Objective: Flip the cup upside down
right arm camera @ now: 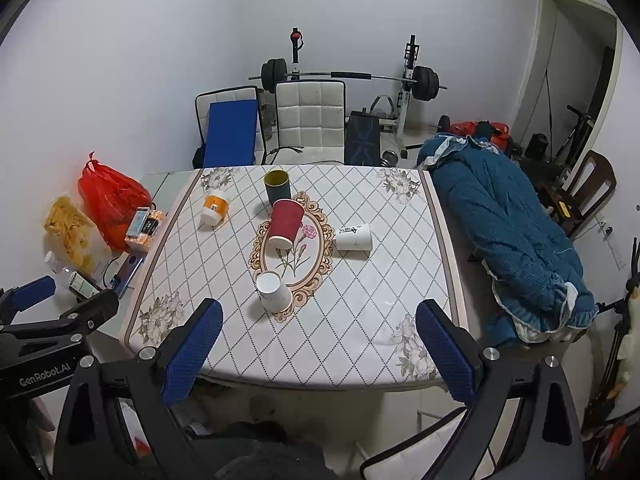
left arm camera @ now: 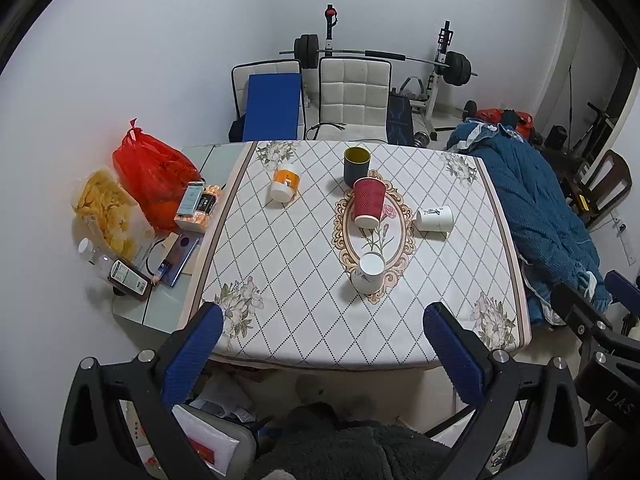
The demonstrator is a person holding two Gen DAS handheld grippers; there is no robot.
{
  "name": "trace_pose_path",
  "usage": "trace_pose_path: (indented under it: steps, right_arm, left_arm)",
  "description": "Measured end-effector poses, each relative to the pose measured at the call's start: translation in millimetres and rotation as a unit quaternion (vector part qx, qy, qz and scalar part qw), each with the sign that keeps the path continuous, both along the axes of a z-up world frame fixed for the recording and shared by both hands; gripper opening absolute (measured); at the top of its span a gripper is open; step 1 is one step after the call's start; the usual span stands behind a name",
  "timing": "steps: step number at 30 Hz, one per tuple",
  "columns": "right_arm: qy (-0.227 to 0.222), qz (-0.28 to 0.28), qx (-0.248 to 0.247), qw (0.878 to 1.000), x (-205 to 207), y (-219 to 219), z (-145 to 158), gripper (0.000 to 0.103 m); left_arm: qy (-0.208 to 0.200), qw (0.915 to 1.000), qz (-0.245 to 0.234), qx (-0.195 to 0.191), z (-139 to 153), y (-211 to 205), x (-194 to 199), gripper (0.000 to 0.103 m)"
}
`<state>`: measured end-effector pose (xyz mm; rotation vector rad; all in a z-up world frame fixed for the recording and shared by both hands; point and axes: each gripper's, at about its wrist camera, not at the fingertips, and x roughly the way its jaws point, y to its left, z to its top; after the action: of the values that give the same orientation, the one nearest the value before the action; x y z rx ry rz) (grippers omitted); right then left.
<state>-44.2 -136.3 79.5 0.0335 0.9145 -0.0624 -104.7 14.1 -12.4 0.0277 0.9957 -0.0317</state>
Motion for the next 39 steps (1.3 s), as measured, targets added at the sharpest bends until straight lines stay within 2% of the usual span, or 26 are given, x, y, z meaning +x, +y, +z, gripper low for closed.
trace_pose_path:
  steps: [13,39]
  right_arm:
    - [0.013,0.003,0.005,1.0,15,2,-14,0.1]
    - [0.02,0.009,0.015,1.0,27,9,-21,0.1]
  left_arm:
    - [-0.001,0.9999,0.008,0.007,0,1,5,0.103]
    - [-0.002,0.9998,0.014,0.012,3,9,8,0.103]
